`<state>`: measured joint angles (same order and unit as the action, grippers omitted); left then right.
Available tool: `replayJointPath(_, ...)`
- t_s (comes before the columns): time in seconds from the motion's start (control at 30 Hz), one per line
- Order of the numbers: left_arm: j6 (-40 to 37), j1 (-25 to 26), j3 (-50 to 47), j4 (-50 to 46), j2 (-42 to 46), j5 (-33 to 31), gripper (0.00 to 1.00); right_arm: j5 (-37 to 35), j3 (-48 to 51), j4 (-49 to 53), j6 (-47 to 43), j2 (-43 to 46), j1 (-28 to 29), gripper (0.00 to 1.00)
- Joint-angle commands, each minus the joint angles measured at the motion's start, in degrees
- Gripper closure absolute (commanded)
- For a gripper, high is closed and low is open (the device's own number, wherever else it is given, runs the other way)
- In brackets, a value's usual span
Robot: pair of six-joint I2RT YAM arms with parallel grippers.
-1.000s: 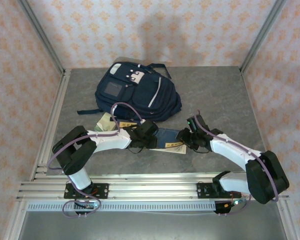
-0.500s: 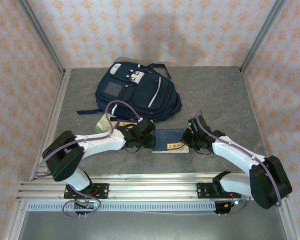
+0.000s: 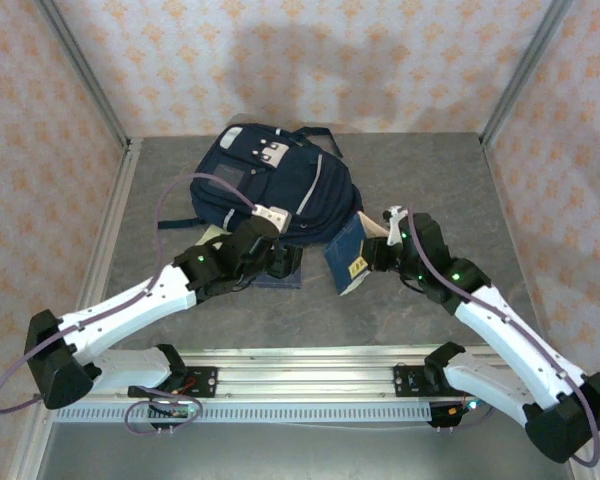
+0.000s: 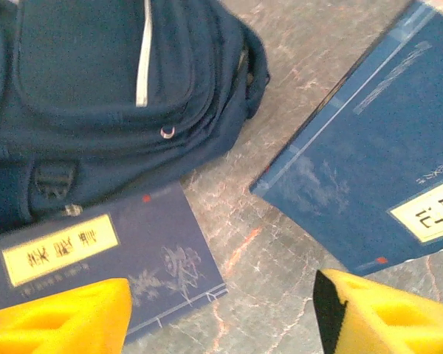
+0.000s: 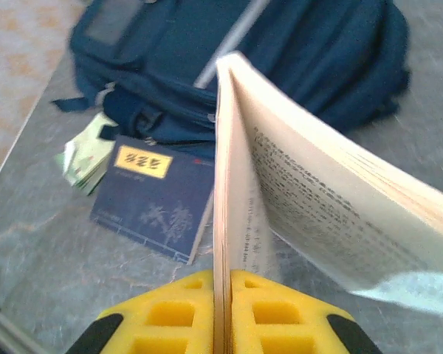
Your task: Pack books, pencil case, and school supplies into a backpack
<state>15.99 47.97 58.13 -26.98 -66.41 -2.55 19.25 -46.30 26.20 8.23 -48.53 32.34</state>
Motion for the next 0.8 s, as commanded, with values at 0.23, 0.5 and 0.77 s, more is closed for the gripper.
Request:
replayJointPath(0.23,-23.3,0.0,0.9,-2.1,4.6,8.9,0.28,10.9,-9.7,9.3,-38.1,1.6,1.8,1.0)
replayJointPath(0.5,-25.6,0.6,-3.6,5.8,6.1,21.4,0.24,24.4,-5.8,3.7,-39.6,5.6,2.0,1.0)
replayJointPath(0.77,-27.7,0.6,-3.2,8.1,3.1,26.8,0.24,33.0,-1.8,-4.0,-38.7,11.0,2.2,1.0)
